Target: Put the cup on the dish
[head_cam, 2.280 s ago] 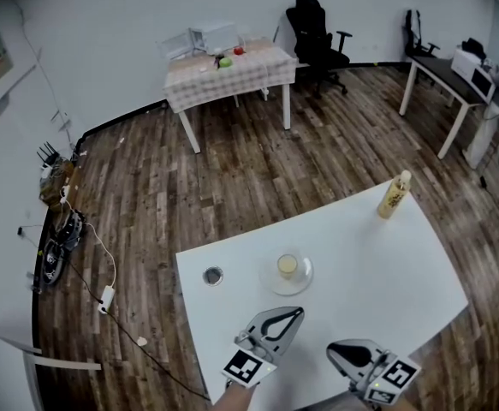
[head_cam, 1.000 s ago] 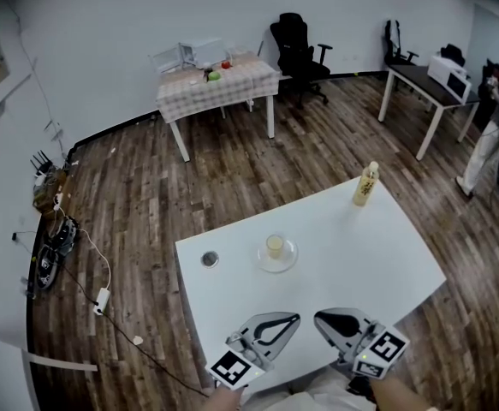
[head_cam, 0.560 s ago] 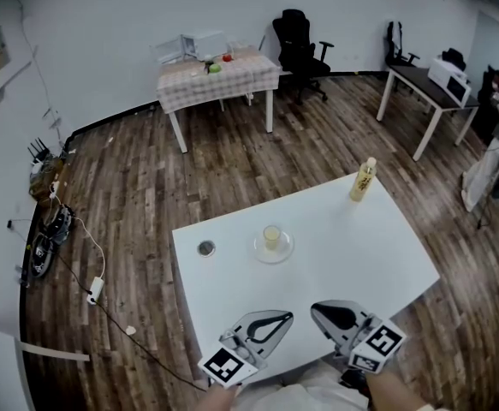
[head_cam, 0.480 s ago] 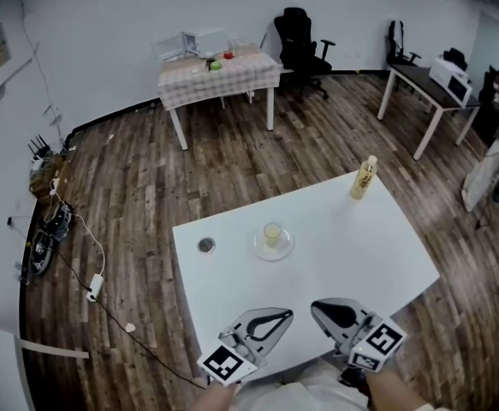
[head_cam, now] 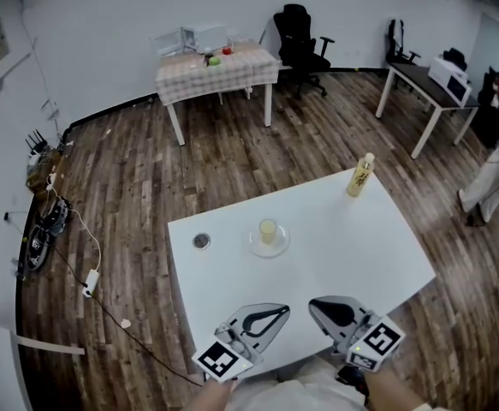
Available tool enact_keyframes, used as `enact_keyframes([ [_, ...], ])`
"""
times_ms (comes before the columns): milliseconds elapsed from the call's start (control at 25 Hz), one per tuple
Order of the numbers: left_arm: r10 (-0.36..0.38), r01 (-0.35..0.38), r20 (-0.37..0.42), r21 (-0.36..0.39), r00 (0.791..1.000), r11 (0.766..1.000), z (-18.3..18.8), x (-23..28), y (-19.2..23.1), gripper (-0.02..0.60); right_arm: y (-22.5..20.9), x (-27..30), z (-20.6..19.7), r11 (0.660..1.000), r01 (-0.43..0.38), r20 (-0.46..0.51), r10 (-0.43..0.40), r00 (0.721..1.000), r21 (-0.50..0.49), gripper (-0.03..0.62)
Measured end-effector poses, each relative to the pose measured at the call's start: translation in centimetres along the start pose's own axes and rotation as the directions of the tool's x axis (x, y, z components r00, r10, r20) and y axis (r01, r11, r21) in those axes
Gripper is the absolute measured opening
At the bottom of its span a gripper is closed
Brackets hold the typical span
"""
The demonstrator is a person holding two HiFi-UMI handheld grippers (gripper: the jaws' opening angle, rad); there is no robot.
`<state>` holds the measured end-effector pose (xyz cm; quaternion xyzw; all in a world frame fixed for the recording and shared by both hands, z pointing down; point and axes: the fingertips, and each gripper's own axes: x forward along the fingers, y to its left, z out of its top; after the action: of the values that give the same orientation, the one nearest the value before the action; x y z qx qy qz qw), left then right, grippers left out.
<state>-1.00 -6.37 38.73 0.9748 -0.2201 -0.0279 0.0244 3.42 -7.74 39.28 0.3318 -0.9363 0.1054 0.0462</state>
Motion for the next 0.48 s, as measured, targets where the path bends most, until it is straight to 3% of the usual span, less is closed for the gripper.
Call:
enact_keyframes([
  [480,-0.023,0.022,-0.013,-0.004,1.000,1.000,-0.46,0.94,-0.07,0.002,-0.84,-0.35,-0.06,1.000,0.009,-0.014,-0.009,1.000,0.011,0.032],
])
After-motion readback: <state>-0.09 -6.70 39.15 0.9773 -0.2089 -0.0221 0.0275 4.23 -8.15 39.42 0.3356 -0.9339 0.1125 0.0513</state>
